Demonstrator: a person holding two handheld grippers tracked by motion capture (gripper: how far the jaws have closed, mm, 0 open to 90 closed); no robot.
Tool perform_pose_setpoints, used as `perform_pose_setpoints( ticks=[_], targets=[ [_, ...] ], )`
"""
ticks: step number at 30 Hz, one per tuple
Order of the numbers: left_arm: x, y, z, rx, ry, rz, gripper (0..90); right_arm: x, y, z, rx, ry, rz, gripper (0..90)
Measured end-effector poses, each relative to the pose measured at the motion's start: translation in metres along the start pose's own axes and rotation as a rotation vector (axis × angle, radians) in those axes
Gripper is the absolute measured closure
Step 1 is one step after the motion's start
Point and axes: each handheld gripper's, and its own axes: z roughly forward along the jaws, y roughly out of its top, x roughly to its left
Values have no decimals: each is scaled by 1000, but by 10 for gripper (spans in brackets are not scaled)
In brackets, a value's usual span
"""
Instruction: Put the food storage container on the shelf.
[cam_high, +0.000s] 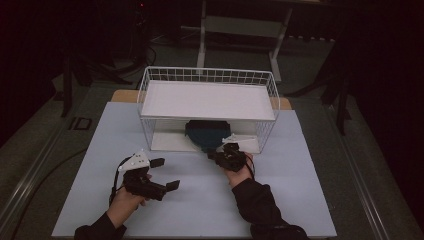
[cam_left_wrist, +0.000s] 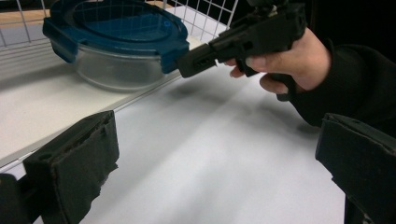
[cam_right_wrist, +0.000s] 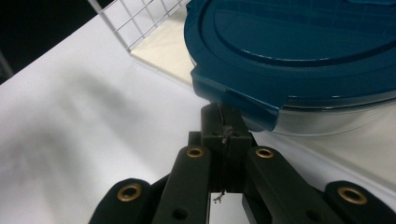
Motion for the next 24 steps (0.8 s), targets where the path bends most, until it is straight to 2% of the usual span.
perform_pose_setpoints(
  ticks=[6, 14, 21, 23, 24],
  targets=[
    [-3, 1, -1, -4, 4, 22, 0, -4, 6, 7, -7, -15, 8, 900],
    [-3, 1, -2, -14, -1, 17, 0, -10, 12, 13, -11, -34, 16, 900],
    [-3, 1, -2, -7, -3, 21, 0, -8, 9, 14, -6, -20, 18, 884],
    [-4, 1, -2, -6, 1, 23, 0, -4, 5, 9, -20, 2, 2, 784],
    [-5, 2, -2, -9, -2, 25, 0, -2, 4, 5, -33, 9, 0, 701]
  ],
)
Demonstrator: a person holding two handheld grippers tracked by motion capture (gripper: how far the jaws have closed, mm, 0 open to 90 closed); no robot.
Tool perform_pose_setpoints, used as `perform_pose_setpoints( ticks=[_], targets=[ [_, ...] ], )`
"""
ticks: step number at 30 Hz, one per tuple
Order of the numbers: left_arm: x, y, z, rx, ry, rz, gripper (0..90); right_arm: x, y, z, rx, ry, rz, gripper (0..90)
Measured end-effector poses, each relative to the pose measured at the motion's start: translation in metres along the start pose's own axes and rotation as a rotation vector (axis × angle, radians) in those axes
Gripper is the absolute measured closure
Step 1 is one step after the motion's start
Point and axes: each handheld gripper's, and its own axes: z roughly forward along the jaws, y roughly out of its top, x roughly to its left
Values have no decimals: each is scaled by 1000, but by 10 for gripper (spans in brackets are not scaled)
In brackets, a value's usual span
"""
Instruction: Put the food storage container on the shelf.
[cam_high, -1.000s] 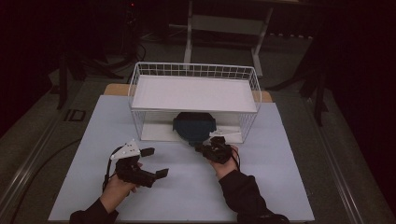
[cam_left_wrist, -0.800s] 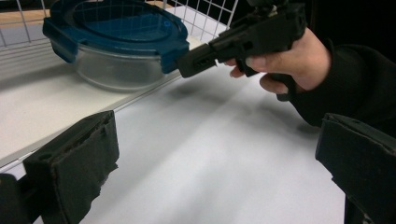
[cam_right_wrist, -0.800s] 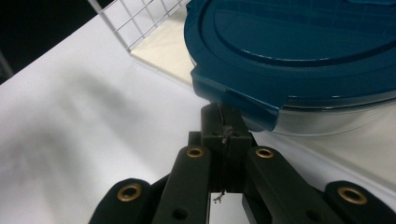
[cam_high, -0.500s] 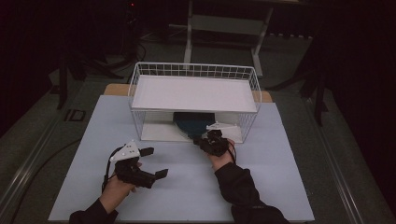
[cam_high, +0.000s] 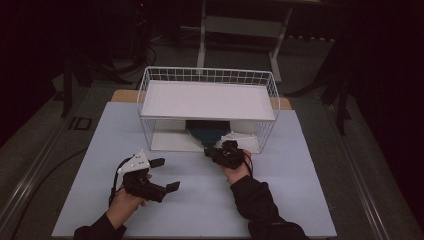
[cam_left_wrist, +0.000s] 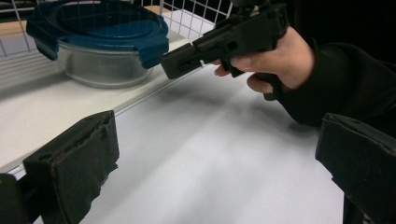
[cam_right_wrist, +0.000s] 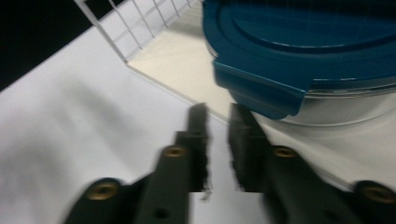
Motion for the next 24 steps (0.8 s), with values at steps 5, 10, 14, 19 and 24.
perform_pose_setpoints(
  ticks=[5, 10, 14, 19, 24],
  targets=[
    [-3, 2, -1, -6, -6, 9, 0, 7, -2, -10, -42, 4, -46, 357],
    [-9, 2, -1, -3, -21, 26, 0, 14, -7, -26, -90, 50, -72, 138],
    [-12, 2, -3, 1, -25, 35, 0, 17, -9, -34, -91, 73, -84, 141],
    [-17, 2, -5, 1, -41, 44, 0, 18, -16, -53, -108, 79, -108, 140],
    [-19, 0, -5, 13, -54, 41, 0, 18, -25, -70, -107, 75, -118, 142]
  ],
)
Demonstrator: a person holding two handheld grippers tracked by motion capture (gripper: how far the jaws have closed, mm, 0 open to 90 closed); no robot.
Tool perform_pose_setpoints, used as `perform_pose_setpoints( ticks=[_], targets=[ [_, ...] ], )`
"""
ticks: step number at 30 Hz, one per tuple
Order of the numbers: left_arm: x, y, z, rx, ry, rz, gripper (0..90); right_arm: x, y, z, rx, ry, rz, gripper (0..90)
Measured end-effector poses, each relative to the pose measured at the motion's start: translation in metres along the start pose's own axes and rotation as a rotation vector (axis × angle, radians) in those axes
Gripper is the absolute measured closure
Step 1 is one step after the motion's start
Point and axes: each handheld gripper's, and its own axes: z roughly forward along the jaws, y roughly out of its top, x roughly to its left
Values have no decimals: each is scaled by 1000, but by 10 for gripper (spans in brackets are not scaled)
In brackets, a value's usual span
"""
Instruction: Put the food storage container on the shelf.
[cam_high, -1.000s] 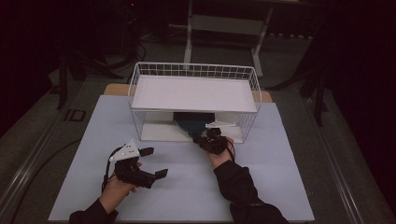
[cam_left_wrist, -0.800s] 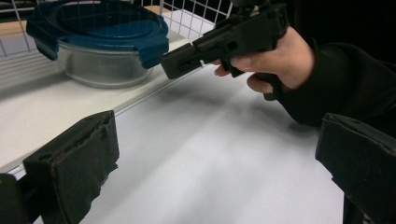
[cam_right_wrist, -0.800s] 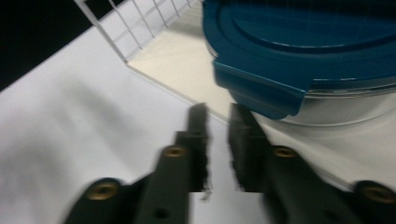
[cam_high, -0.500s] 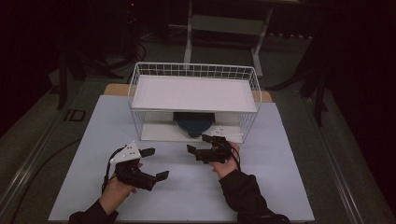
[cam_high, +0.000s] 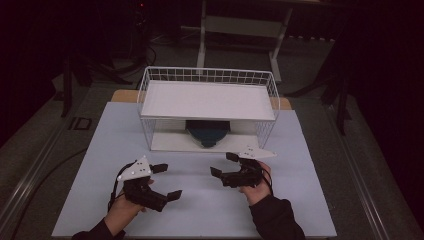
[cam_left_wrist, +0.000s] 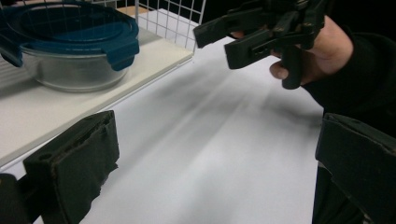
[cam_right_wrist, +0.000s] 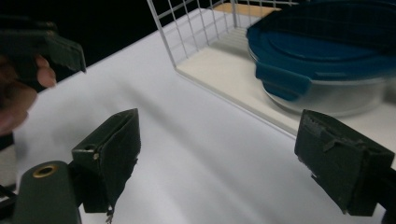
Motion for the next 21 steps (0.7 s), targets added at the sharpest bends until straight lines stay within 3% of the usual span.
perform_pose_setpoints(
  ticks=[9, 21],
  targets=[
    [-3, -3, 1, 16, -7, 6, 0, -2, -20, -24, 10, -2, 25, 142],
    [-2, -9, 1, 34, -2, 12, 0, -8, -43, -52, 31, -34, 24, 142]
  ],
)
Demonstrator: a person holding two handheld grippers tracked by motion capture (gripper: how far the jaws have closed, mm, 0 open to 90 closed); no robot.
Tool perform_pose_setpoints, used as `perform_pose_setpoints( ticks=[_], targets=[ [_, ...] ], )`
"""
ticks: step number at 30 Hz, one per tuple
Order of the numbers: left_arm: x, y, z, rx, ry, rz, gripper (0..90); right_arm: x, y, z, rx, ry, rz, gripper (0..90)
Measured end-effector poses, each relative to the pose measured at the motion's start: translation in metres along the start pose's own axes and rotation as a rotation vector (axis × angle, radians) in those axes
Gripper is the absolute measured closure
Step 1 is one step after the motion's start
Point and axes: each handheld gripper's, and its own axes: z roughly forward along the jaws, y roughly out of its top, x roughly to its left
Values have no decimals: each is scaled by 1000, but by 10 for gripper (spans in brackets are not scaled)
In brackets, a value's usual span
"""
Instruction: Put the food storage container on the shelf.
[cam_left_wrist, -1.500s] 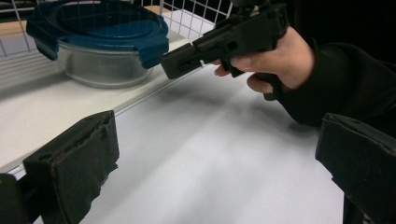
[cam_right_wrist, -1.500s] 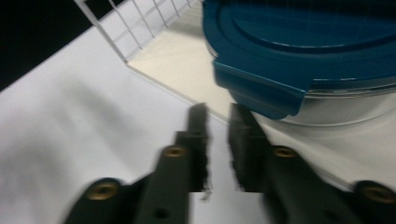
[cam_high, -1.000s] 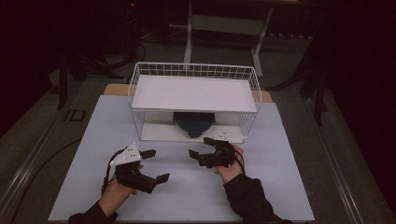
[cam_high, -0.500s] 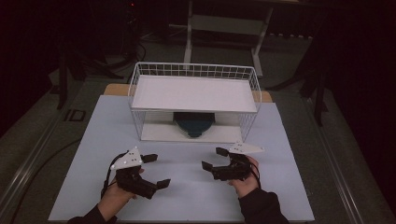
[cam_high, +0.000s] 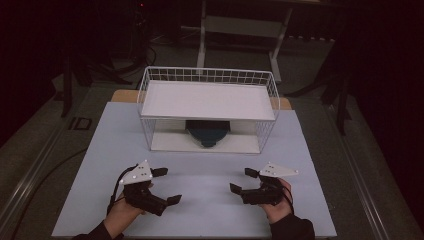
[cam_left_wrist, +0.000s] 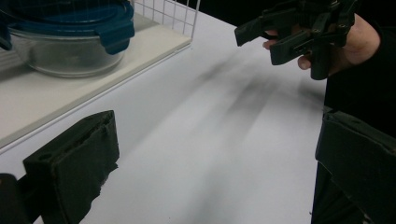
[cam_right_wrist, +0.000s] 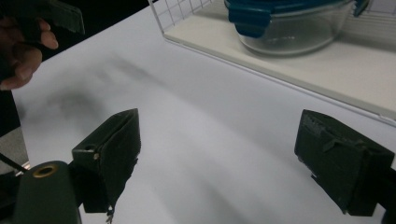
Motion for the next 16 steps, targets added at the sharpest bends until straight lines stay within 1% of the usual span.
perform_pose_setpoints(
  ticks=[3, 6, 9, 10, 11, 16],
  targets=[
    [0, -2, 2, 9, -8, 2, 0, -4, -6, -6, 5, 0, 10, 143],
    [0, -3, 3, 10, -10, -1, 0, -6, -13, -10, 21, -13, 2, 143],
    [-1, -4, 5, 20, -14, 6, 0, -9, -18, -13, 30, -27, 2, 144],
    [-1, -4, 5, 20, -14, 6, 0, -9, -18, -13, 30, -27, 2, 144],
    [-2, -5, 6, 23, -15, 12, 0, -10, -18, -14, 16, -34, 10, 146],
    [-5, -5, 8, 27, -23, 27, 0, -10, -18, -14, 10, -28, 10, 146]
  ],
)
